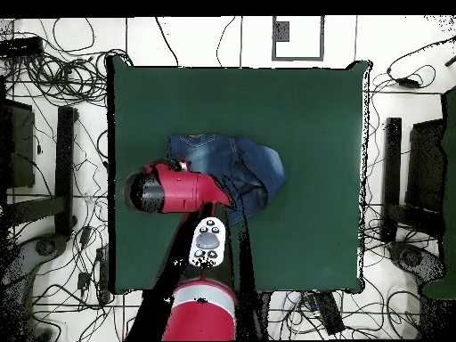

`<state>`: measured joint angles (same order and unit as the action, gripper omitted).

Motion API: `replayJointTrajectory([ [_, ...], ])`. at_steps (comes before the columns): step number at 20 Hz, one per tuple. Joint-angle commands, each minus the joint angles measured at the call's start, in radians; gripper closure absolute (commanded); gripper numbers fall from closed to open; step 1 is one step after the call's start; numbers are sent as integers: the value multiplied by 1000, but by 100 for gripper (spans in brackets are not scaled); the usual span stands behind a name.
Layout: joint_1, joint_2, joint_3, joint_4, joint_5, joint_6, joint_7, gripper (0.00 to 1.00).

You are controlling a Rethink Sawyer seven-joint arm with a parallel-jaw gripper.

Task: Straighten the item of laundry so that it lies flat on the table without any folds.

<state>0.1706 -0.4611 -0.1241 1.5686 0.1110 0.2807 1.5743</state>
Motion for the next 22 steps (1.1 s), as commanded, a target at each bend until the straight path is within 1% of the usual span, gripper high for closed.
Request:
replayJointTrajectory([
  [1,-1,55,38,52,23,-91,242,0],
  [3,7,63,27,56,27,-99,250,0],
  [7,-2,68,37,84,24,-131,250,0],
  [12,12,78,27,91,36,-157,261,0],
  [15,22,73,24,112,41,-172,271,0],
  [19,33,45,24,141,57,-151,284,0],
  [22,56,9,17,156,75,-95,295,0],
])
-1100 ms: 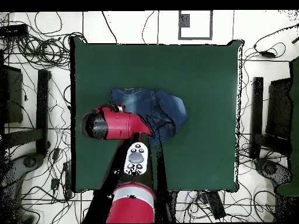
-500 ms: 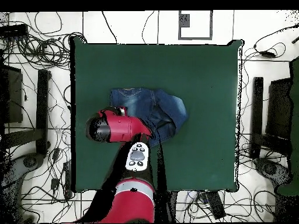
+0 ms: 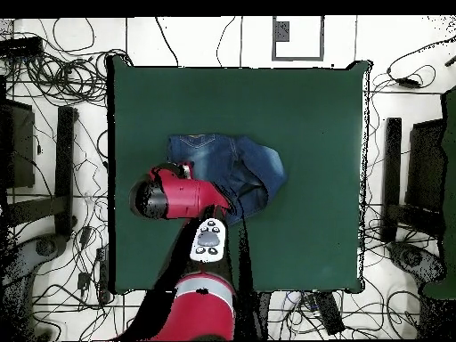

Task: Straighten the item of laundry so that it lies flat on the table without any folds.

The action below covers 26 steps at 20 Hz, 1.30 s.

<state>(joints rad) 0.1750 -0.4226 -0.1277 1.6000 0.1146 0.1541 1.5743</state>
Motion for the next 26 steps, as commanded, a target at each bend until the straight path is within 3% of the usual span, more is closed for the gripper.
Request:
replayJointTrajectory([
  [1,59,-37,17,130,78,41,300,0],
  [15,104,27,-10,107,133,-23,289,0],
  [26,88,112,-18,99,127,-134,279,0],
])
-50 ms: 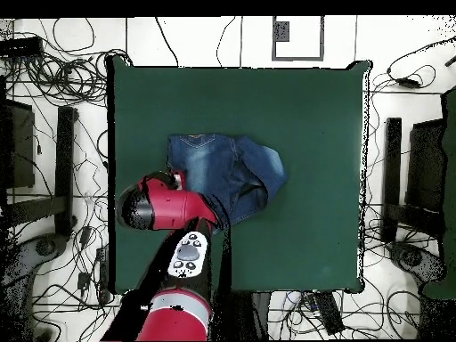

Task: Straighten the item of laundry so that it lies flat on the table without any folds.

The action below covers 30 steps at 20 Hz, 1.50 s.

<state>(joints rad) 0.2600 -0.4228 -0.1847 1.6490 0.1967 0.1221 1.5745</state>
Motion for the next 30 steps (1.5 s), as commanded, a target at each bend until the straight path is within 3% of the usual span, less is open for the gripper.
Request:
replayJointTrajectory([
  [1,2,122,38,46,45,-111,278,0],
  [29,31,172,48,38,105,-186,260,0],
  [30,30,173,50,39,106,-197,263,100],
])
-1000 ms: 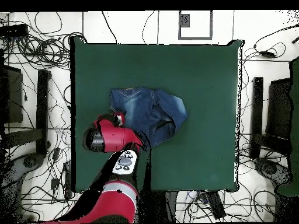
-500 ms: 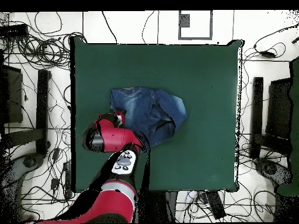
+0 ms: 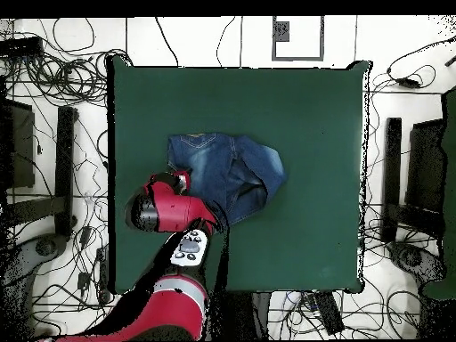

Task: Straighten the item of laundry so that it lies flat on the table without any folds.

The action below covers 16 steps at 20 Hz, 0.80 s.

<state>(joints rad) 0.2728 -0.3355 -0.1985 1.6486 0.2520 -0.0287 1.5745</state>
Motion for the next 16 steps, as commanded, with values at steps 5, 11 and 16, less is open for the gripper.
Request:
replayJointTrajectory([
  [5,10,80,68,39,39,-26,243,100],
  [11,6,78,74,37,38,-21,239,100],
  [16,19,79,62,37,46,6,236,100],
])
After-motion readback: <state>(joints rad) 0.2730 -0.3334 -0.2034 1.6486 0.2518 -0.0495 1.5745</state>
